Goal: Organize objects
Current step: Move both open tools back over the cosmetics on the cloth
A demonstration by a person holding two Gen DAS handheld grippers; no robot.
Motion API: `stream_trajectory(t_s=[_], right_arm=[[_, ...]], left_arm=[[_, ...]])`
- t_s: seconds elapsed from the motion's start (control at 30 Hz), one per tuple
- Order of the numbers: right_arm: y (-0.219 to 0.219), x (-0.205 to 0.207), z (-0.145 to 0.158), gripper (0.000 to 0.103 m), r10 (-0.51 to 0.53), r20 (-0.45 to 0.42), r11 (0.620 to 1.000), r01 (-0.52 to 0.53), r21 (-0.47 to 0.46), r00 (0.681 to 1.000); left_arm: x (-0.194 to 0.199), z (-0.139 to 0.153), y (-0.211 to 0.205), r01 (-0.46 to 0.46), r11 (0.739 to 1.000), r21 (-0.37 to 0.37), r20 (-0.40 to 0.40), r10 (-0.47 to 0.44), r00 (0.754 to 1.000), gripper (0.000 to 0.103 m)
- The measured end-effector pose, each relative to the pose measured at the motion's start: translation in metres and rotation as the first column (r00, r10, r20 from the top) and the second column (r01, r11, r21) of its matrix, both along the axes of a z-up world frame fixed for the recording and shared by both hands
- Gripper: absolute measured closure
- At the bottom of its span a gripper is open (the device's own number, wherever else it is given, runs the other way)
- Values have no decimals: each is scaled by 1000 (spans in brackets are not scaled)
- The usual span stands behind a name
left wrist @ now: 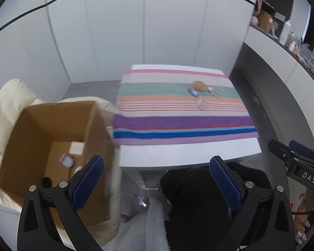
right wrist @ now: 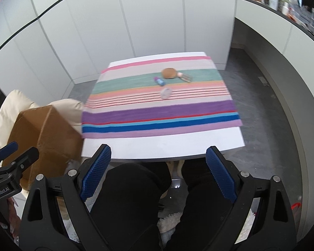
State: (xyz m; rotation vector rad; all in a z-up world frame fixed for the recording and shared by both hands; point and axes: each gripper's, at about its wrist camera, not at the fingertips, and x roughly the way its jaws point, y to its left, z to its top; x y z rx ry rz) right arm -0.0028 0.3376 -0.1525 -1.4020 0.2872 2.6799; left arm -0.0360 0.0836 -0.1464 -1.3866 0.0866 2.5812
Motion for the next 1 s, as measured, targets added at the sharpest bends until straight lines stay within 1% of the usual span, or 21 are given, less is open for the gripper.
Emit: stream_trajectory(t_s=[0.13, 0.27, 0.43, 0.53, 0.63, 0.7, 0.77, 0.83, 0.87, 0.9, 0.93, 0.97, 1.0], right_arm=[[28, -2, -6, 9, -38, 2, 999, 38, -6, 999], [50, -8, -12, 9, -59, 2, 998, 59, -5, 998], [71, -27, -28, 9, -46, 6, 999, 46, 8, 999], [84, -43, -41, 9, -41, 10, 999, 40, 4, 999], [97, -62, -54, 9, -42, 15, 999, 42, 1, 999], [107, -76, -64, 9, -54, 23, 999, 54, 0, 998], [117, -89, -74, 9, -68, 33, 998, 68, -9, 997], [129, -104, -83, 9, -85, 43, 996, 87, -32, 995], [133, -108, -87, 9, -91, 47, 994, 93, -50, 995], [140, -115, -92, 9, -99, 52, 992, 103, -76, 994], [145, -120, -96, 9, -105, 56, 989, 110, -96, 993], [151, -127, -102, 9, -111, 67, 987, 118, -113, 992], [155, -133, -107, 9, -114, 78, 985, 123, -122, 990]], left_arm=[[-16, -7, 32, 37, 999, 28, 29, -38, 999, 2], [-34, -15, 62, 67, 997, 35, 40, -69, 997, 2], [-65, -34, 102, 103, 995, 20, 66, -104, 992, 2], [-85, -48, 122, 103, 994, 20, 97, -105, 990, 2], [-115, -69, 139, 68, 997, 30, 126, -71, 990, 2], [-139, -84, 155, 62, 998, 32, 137, -66, 988, 2], [-165, -103, 177, 94, 995, 12, 124, -95, 988, 1], [-191, -126, 197, 156, 988, -12, 110, -154, 982, 2], [-204, -140, 205, 163, 986, -34, 95, -159, 983, 2], [-216, -153, 210, 157, 986, -52, 99, -151, 984, 2], [-231, -170, 215, 128, 990, -56, 136, -119, 983, 2], [-241, -181, 217, 104, 994, -38, 171, -96, 981, 2], [-251, -192, 218, 79, 997, -3, 206, -76, 976, 3]])
